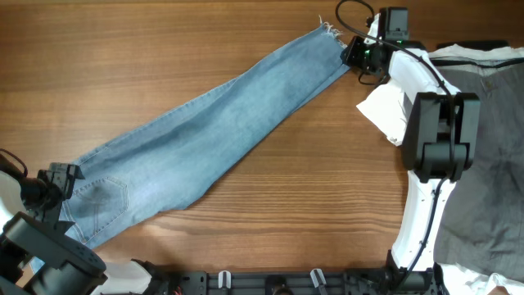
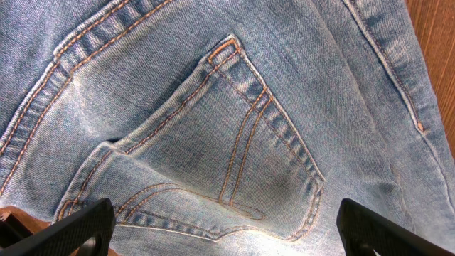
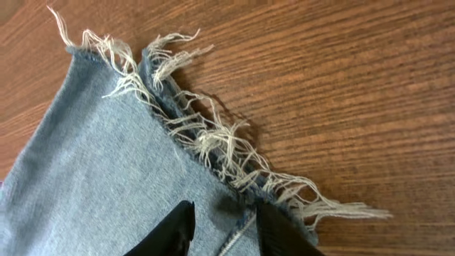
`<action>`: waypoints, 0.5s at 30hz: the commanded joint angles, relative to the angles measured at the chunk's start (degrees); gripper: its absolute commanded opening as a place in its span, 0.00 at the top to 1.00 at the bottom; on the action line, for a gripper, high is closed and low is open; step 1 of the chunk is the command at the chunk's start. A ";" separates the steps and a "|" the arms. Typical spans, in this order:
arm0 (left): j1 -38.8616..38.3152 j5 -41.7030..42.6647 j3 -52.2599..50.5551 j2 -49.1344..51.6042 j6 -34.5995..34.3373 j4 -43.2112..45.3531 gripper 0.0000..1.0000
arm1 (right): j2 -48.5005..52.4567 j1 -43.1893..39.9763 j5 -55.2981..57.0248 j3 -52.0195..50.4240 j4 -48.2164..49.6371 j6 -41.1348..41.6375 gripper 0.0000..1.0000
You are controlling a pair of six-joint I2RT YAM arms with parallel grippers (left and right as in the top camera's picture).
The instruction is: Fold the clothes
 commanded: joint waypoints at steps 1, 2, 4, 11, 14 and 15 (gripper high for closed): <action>-0.31 0.66 0.85 -1.03 1.09 0.11 0.00 | 3.15 0.35 -1.18 0.15 0.42 0.46 0.69; -0.31 0.66 0.85 -1.03 1.09 0.13 0.00 | 3.15 0.35 -1.97 0.15 1.16 0.48 0.72; -0.31 0.66 0.85 -1.03 1.09 0.15 0.00 | 3.15 0.33 -5.07 0.15 3.65 0.46 0.74; -0.31 0.66 0.85 -1.03 1.09 0.13 0.00 | -1.14 -2.08 -14.82 0.28 5.88 0.52 0.96; -0.31 0.66 0.85 -1.03 1.09 0.22 0.00 | -5.88 -3.23 -15.78 0.28 5.51 -1.03 0.96; -0.31 0.66 0.85 -1.03 1.09 0.33 0.00 | -7.43 -3.52 -15.76 0.28 5.53 -1.11 0.96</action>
